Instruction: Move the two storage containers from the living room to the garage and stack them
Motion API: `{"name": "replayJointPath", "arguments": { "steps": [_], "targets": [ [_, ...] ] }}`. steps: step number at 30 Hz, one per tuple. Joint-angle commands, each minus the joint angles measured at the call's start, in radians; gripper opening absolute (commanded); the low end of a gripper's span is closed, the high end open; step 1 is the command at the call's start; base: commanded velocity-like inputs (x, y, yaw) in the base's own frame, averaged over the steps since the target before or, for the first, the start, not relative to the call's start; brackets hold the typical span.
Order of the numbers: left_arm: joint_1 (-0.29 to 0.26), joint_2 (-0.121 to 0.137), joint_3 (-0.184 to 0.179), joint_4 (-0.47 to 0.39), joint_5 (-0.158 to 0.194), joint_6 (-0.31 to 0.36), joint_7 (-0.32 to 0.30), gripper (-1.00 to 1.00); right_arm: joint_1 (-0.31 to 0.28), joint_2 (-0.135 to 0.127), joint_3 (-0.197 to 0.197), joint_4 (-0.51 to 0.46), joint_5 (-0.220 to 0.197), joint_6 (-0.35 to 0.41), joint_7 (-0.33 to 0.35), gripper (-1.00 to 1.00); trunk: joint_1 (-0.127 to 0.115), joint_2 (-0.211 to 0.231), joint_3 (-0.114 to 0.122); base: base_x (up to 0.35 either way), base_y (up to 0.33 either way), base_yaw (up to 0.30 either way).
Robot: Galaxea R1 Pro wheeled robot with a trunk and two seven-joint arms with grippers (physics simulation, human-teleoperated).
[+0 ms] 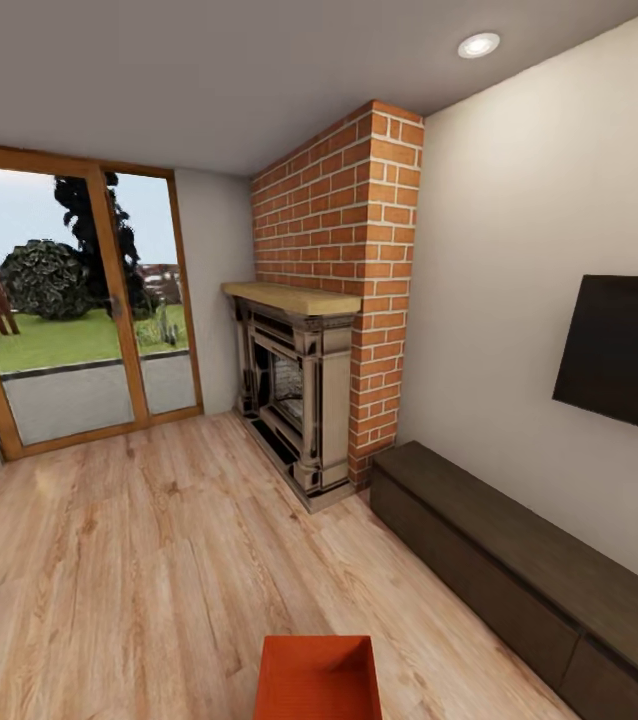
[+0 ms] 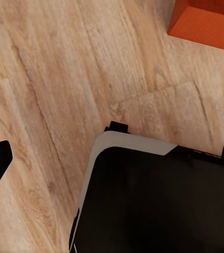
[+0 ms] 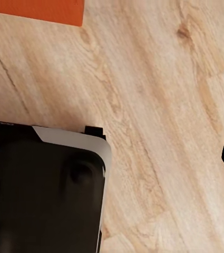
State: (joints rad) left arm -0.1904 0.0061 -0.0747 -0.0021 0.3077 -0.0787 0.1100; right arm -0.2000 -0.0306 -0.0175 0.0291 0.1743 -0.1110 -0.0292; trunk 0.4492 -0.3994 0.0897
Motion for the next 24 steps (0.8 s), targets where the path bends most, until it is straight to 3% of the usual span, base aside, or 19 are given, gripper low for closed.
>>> {"name": "replayJointPath", "arguments": {
  "steps": [1, 8, 24],
  "targets": [
    [0.000, 0.000, -0.008, 0.001, 0.008, -0.003, 0.002, 1.00, -0.001, 0.000, -0.002, 0.003, 0.009, -0.005, -0.003, 1.00, 0.001, -0.001, 0.000, 0.267, 0.000, 0.000],
    [0.000, 0.001, -0.009, 0.001, 0.008, -0.003, 0.002, 1.00, -0.001, 0.000, -0.002, 0.003, 0.008, -0.006, -0.003, 1.00, 0.001, -0.001, 0.000, 0.223, 0.000, 0.000],
    [-0.001, 0.001, -0.008, 0.001, 0.007, -0.003, 0.003, 1.00, -0.001, 0.002, -0.002, 0.003, 0.007, 0.004, -0.002, 1.00, 0.001, -0.001, 0.000, 0.011, 0.000, 0.000]
  ]
}}
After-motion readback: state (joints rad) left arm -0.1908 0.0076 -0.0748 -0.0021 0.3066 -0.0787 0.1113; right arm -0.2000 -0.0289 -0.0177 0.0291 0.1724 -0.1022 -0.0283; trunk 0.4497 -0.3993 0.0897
